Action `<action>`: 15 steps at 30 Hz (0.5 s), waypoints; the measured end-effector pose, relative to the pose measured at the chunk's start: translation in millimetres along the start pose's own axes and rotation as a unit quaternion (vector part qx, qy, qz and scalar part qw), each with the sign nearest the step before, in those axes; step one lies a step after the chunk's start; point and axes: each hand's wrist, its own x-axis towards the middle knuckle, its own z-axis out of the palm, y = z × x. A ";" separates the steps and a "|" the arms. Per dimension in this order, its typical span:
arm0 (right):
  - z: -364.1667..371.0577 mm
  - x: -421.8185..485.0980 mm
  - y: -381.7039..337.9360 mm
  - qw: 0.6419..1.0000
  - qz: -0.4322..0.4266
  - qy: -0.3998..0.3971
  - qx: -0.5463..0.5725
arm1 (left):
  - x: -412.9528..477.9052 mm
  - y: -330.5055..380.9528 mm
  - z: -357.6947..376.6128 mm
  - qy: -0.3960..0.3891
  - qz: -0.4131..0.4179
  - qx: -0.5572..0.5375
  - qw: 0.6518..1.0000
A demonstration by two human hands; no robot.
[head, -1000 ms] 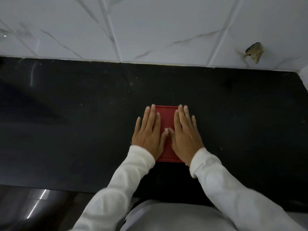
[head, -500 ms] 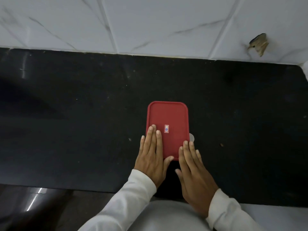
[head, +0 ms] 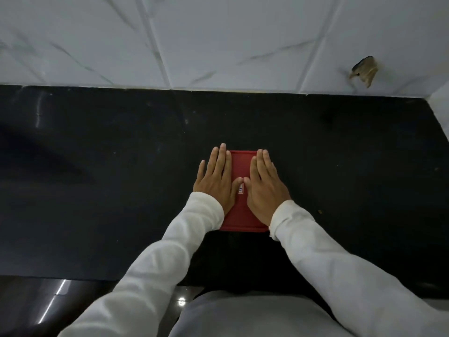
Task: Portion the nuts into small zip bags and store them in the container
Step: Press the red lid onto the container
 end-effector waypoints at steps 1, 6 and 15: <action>1.1 0.1 -1.2 1.000 -0.005 -0.003 0.005 | -0.4 -1.1 0.8 0.001 -0.001 -0.005 1.000; -23.4 -6.0 16.5 0.977 -0.021 0.022 0.210 | -3.2 0.9 -8.1 -0.013 -0.007 0.023 1.000; 22.4 -86.9 86.6 0.921 0.206 0.032 0.329 | -105.4 101.1 14.4 0.329 0.114 -0.357 0.867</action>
